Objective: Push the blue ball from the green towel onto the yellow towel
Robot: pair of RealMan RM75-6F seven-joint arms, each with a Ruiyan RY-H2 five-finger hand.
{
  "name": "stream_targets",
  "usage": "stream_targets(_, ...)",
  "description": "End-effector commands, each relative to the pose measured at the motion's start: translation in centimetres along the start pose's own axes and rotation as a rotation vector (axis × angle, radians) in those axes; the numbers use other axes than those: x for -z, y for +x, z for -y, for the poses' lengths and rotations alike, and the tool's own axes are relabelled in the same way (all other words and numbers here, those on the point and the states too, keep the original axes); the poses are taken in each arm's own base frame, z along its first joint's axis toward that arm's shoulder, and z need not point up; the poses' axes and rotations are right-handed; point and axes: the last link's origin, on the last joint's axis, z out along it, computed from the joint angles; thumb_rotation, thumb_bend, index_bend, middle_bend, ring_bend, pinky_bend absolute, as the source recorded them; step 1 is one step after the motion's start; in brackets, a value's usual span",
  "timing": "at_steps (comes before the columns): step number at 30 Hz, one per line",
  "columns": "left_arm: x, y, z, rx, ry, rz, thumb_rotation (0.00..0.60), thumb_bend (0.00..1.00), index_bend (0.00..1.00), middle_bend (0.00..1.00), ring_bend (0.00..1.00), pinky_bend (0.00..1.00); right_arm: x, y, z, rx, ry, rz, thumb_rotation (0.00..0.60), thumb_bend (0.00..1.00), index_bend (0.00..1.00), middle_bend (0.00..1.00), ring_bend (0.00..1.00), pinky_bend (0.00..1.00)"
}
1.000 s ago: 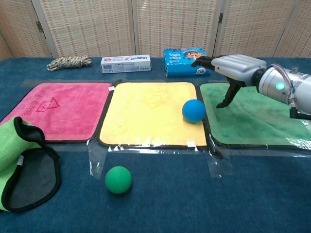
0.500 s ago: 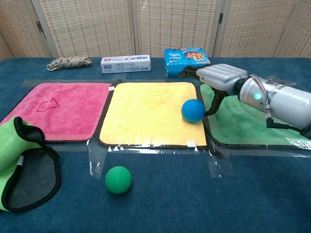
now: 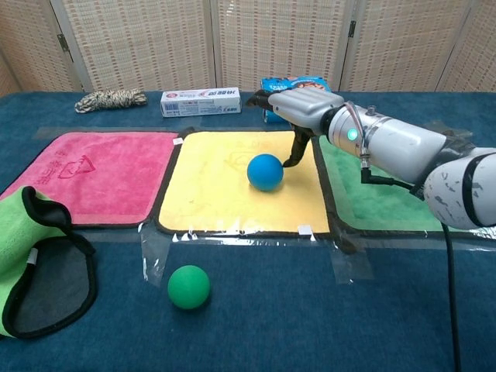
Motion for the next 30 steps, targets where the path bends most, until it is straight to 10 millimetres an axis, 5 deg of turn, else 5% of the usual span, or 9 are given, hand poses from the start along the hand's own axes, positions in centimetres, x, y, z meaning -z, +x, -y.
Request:
stream_targets(1,-0.1,0.0,0.0,0.001,-0.002,-0.002,0.6,0.59,0.16,0.09,0.1,0.06,0.3,0.4,-0.2,-0.005,0.0,-0.018,0.6,0.08,0.0,0.0,0.0,0.0)
stream_targets(6,-0.6,0.2,-0.1,0.005,-0.012,-0.007,0.6,0.59,0.16,0.09,0.1,0.06,2.9,1.4,-2.6,0.0,-0.019,-0.066,0.6,0.08,0.0,0.0,0.0,0.0)
stream_targets(10,-1.2,0.5,-0.4,0.016,-0.022,-0.018,0.6,0.59,0.16,0.09,0.1,0.06,7.0,2.4,-5.9,-0.025,-0.083,-0.08,0.6,0.08,0.0,0.0,0.0,0.0)
stream_targets(22,-2.5,0.6,-1.9,0.028,-0.061,-0.03,0.6,0.59,0.16,0.09,0.1,0.06,25.1,5.1,-12.8,-0.062,-0.301,-0.119,0.6,0.08,0.0,0.0,0.0,0.0)
stream_targets(30,-2.5,0.7,-2.7,0.039,-0.063,-0.041,0.6,0.59,0.16,0.09,0.1,0.06,35.0,3.7,-13.9,-0.157,-0.463,-0.141,0.6,0.08,0.0,0.0,0.0,0.0)
